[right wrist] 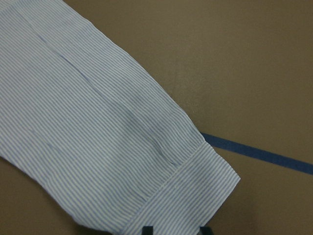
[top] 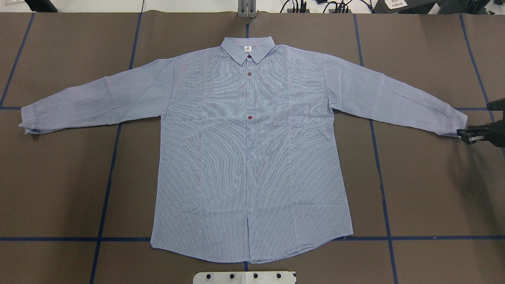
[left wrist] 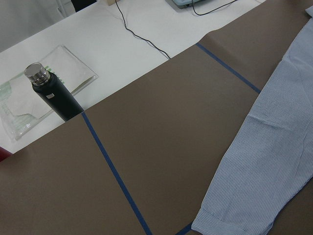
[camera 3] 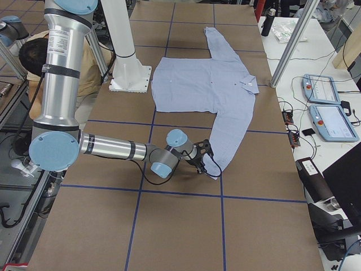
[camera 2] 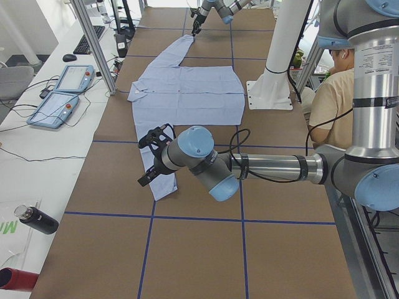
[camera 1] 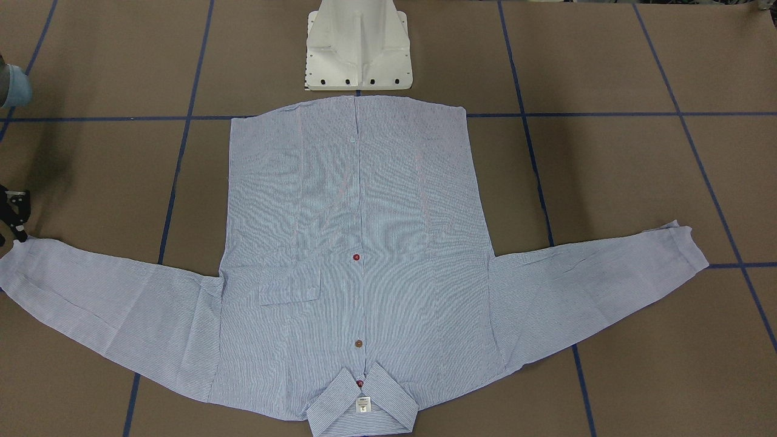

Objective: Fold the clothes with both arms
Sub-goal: 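Close the right gripper on the sleeve cuff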

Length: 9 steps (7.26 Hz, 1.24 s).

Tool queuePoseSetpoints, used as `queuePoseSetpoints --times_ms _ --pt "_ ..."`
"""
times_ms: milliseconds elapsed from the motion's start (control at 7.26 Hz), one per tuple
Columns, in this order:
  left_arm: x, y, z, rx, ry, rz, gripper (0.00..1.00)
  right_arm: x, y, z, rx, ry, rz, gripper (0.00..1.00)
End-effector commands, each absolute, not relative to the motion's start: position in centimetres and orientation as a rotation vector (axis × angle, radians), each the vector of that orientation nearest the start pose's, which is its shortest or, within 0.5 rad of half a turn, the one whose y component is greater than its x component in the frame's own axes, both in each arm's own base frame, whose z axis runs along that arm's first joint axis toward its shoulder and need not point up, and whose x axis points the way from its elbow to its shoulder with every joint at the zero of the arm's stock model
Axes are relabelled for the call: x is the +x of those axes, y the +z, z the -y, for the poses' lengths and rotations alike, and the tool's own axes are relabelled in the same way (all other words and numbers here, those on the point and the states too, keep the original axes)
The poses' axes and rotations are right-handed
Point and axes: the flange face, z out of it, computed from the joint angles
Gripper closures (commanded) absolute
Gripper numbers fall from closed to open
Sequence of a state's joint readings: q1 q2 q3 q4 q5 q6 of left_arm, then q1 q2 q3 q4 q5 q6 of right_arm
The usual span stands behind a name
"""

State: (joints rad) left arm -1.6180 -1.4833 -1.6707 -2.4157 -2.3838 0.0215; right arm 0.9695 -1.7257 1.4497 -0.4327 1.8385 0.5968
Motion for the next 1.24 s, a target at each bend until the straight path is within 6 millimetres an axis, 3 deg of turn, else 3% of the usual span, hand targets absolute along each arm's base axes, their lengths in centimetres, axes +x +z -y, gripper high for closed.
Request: queuePoseSetpoints --times_ms 0,413,964,1101 --pt "-8.33 55.27 46.81 0.829 0.323 -0.733 0.00 -16.73 67.57 43.11 0.599 -0.205 0.663 0.55" --pt "-8.33 55.27 46.81 0.829 0.323 -0.733 0.00 -17.52 67.20 43.09 0.601 -0.218 0.669 0.54" --pt "-8.33 55.28 46.81 0.829 0.323 -0.733 0.00 -17.63 67.52 42.98 0.593 -0.216 0.670 0.38" --pt "-8.33 55.27 46.81 0.829 0.323 -0.733 0.00 -17.60 67.79 42.93 0.587 -0.209 0.670 0.38"
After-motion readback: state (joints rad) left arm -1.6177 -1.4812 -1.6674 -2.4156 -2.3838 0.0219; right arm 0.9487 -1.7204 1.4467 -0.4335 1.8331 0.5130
